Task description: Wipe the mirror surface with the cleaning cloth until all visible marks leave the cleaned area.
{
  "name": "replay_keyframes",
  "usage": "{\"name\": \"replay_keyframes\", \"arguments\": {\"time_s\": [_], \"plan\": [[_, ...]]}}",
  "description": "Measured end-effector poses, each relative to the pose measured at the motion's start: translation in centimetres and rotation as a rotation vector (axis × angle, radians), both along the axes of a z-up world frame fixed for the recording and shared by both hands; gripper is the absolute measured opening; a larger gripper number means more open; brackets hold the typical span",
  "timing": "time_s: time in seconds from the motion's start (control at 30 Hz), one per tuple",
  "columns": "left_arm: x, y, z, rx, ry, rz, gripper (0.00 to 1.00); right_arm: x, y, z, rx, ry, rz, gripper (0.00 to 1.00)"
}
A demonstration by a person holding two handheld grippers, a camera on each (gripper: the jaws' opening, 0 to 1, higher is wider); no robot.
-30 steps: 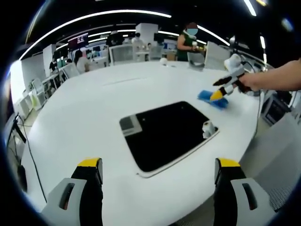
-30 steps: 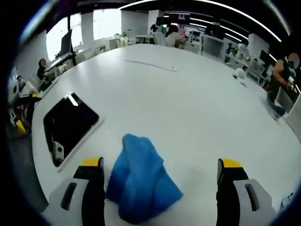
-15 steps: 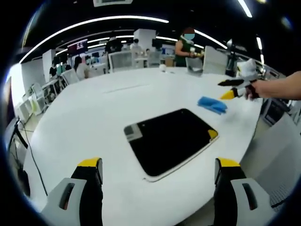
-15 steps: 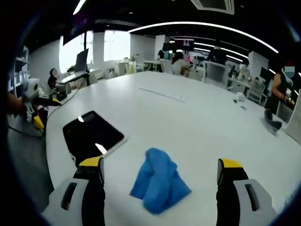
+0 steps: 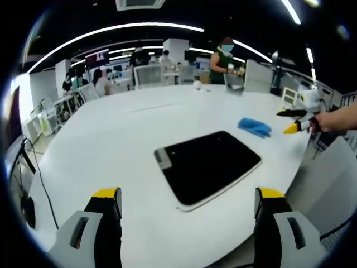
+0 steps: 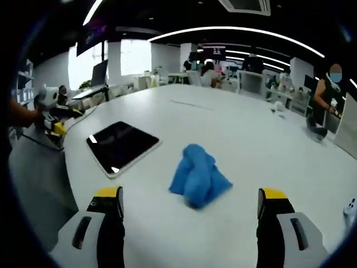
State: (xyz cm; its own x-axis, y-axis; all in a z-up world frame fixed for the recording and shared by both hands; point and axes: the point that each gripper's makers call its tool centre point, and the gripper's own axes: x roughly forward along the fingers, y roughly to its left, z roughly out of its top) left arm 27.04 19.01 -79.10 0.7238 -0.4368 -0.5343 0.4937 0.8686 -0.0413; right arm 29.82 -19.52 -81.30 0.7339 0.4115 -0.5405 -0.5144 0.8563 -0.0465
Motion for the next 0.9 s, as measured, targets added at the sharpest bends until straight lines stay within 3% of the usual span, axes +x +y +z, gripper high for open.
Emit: {"name": "replay_keyframes", "arguments": {"time_s": [0.07, 0.23, 0.57, 0.9], "plan": [[-0.1, -0.2, 0.1, 0.002, -0.004, -0.005, 1.00, -0.8, -0.3, -0.1, 0.037, 0.006, -0.024, 1.00], [-0.3, -0.5, 0.0, 0.012, -0.004, -0.031, 1.00, -2.9, -0.1, -0.6, 0.018, 0.017, -0.021, 1.00], [0.2, 0.0, -0.1, -0.014, 0.014, 0.015, 1.00, -2.5, -0.1, -0.4, 0.023, 0.029, -0.041, 1.00], [0.9, -0.5, 0.9, -0.021, -0.015, 0.011, 1.00, -1.6, 0.3, -0.1, 0.042, 0.035, -0.024, 1.00]]}}
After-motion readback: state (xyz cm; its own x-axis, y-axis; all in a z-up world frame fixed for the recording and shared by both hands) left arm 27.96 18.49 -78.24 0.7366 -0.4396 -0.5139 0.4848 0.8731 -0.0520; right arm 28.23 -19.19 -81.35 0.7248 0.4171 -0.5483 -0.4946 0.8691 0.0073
